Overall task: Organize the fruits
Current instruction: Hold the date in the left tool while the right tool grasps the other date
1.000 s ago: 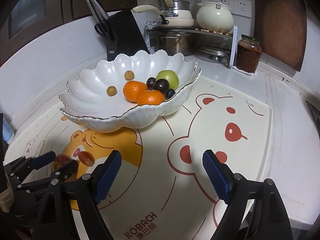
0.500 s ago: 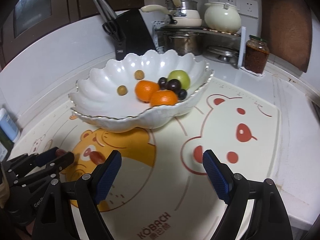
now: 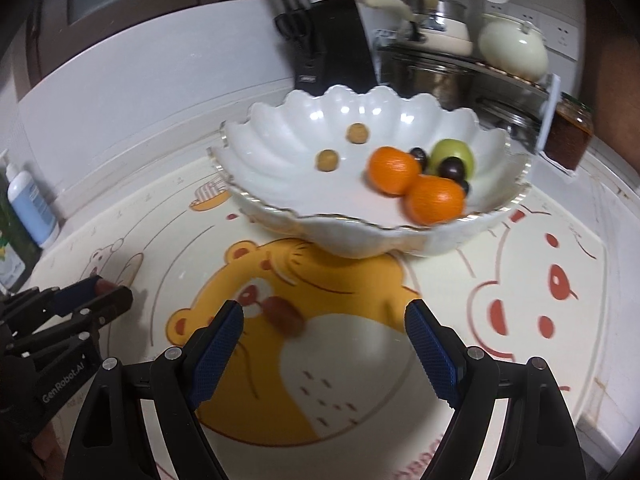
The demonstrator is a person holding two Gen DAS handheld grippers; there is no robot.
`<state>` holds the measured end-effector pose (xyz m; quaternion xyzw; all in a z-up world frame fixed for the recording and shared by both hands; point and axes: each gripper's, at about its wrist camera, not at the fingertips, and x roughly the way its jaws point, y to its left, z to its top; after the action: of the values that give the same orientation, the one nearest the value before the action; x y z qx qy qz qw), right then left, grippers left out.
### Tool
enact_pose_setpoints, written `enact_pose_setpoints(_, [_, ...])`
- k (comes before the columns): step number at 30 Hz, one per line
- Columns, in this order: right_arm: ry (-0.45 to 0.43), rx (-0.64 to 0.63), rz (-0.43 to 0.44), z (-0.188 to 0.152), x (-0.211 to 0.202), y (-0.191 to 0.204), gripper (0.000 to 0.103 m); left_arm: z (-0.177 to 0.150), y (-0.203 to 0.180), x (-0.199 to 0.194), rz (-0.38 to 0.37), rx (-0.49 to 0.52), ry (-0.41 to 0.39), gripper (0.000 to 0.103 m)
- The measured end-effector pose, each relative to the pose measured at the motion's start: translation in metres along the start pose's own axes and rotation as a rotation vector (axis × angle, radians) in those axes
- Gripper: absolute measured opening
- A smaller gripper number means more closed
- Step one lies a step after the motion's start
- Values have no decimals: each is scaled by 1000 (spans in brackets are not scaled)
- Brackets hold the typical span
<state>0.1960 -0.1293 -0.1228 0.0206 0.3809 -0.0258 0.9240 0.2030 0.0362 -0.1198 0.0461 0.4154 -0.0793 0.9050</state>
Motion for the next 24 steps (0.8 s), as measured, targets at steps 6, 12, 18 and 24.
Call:
enact_pose_setpoints(6, [26, -21, 3, 0, 10, 14, 73, -2, 14, 3, 17, -24, 6, 33])
enact_pose_setpoints(12, [81, -20, 16, 0, 22, 15, 49, -4, 18, 5, 14, -31, 13, 33])
enact_pose_setpoints(18, [78, -13, 15, -1, 21, 14, 36, -3, 16, 4, 13, -25, 14, 33])
enact_pose_setpoints(24, [76, -32, 34, -1, 20, 18, 27, -3, 15, 2, 16, -24, 12, 33])
